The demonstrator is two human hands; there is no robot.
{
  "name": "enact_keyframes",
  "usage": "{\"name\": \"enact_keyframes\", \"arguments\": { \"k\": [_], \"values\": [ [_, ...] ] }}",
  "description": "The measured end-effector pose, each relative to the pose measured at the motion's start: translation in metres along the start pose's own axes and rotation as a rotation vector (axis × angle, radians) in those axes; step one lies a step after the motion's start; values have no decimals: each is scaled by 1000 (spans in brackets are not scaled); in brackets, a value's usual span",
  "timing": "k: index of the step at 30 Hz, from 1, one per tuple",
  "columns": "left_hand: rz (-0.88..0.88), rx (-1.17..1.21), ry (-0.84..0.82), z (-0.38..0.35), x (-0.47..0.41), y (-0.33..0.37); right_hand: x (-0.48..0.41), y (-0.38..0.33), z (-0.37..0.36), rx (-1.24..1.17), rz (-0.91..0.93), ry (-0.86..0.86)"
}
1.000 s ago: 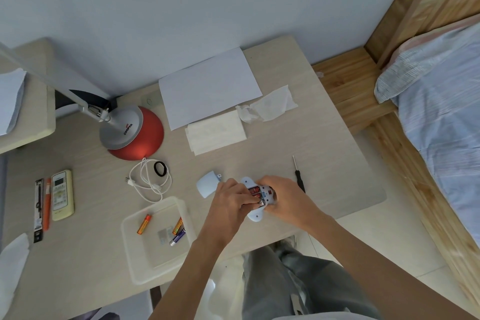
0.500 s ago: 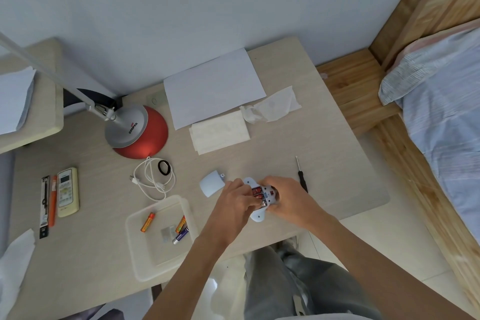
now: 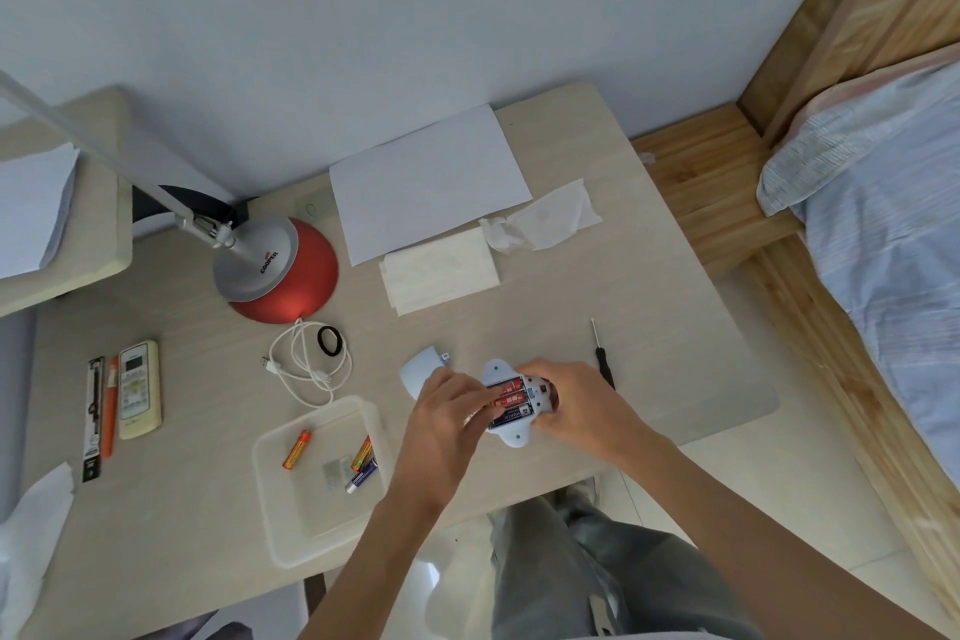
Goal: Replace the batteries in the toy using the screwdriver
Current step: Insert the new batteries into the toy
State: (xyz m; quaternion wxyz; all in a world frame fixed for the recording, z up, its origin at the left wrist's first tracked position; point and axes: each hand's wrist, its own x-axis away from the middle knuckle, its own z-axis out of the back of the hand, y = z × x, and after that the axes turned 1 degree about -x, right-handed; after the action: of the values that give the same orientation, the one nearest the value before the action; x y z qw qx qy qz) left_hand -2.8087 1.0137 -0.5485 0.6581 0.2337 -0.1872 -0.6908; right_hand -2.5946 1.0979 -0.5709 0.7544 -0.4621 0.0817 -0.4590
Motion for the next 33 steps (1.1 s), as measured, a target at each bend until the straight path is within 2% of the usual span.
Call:
{"name": "enact_keyframes", "arguments": {
  "k": [6, 10, 15, 20, 25, 33],
  "values": [
    [133, -47, 131, 11, 7, -15, 1, -2, 3, -10, -1, -15],
    [298, -101, 69, 16, 3, -30, 0, -3, 4, 3, -14, -28],
    [404, -144, -55, 14, -11, -54, -1, -3, 5, 14, -19, -29],
    [351, -198, -201, 11, -32, -70, -2, -1, 5, 13, -3, -29],
    [302, -161, -235, 17, -40, -74, -2, 2, 2, 13, -4, -31],
    [219, 128, 13, 36, -35, -13, -1, 3, 2, 12, 6, -32]
  ]
}}
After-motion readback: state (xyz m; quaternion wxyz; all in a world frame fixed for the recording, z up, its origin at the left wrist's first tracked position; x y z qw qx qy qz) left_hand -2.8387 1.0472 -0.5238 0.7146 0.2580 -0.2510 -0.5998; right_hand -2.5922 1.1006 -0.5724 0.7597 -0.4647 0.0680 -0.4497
